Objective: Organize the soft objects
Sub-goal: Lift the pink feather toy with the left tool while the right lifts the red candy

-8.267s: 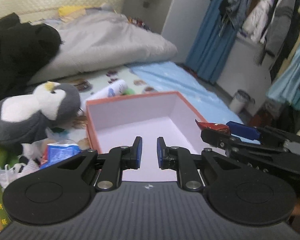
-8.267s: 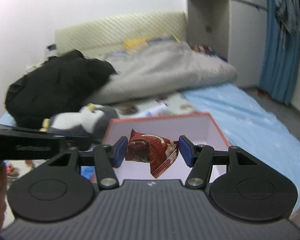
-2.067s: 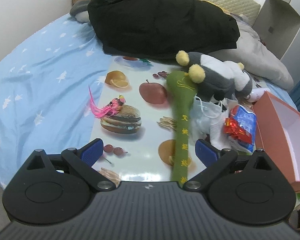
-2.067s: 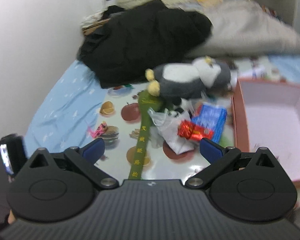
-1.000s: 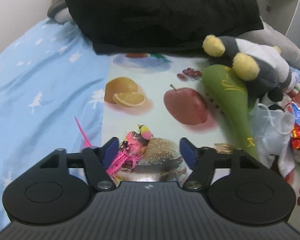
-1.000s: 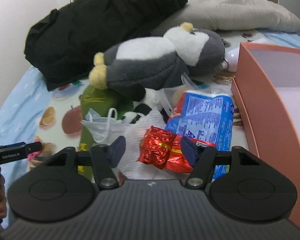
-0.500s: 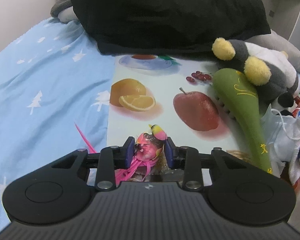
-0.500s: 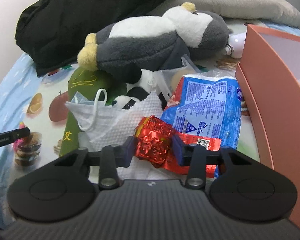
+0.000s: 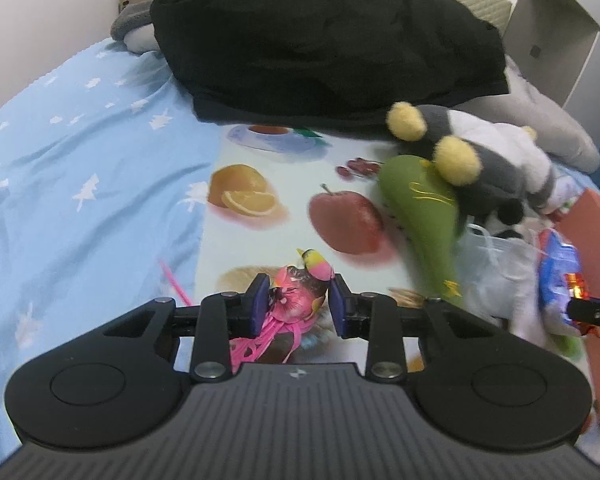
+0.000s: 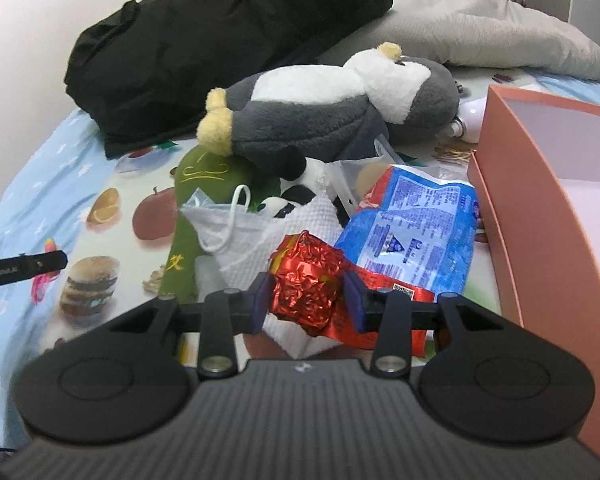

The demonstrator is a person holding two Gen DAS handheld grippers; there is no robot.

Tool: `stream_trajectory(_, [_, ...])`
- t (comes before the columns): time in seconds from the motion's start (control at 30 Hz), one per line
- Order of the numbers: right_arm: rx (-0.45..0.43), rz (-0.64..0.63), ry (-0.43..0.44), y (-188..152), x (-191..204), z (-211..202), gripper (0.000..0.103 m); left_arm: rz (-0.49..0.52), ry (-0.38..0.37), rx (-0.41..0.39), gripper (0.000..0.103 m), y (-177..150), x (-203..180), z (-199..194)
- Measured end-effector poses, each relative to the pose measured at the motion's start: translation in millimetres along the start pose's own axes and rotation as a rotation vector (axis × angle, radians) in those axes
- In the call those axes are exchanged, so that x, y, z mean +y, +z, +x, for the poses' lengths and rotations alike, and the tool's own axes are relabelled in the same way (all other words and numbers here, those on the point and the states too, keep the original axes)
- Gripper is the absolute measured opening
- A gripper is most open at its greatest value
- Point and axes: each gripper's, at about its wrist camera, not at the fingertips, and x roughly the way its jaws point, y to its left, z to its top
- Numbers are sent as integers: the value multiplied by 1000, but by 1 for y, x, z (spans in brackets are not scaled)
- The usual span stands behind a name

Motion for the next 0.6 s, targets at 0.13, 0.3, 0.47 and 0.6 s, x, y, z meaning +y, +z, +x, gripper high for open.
stream_trajectory(0.13, [-8, 1, 7, -9, -1, -18, 43, -18, -32, -2, 37, -13, -14, -20])
stream_trajectory(0.3, [-16, -3, 31, -26, -2, -39, 43, -12, -55, -8, 37, -23, -31, -47])
stream_trajectory(0.47, [-9, 9, 66, -41, -5, -54, 43, 11, -80, -13, 37, -28, -55, -71])
stream_trajectory(0.6, [-24, -4, 67, -48, -7, -73, 43, 10, -128, -11, 37, -42, -81, -85])
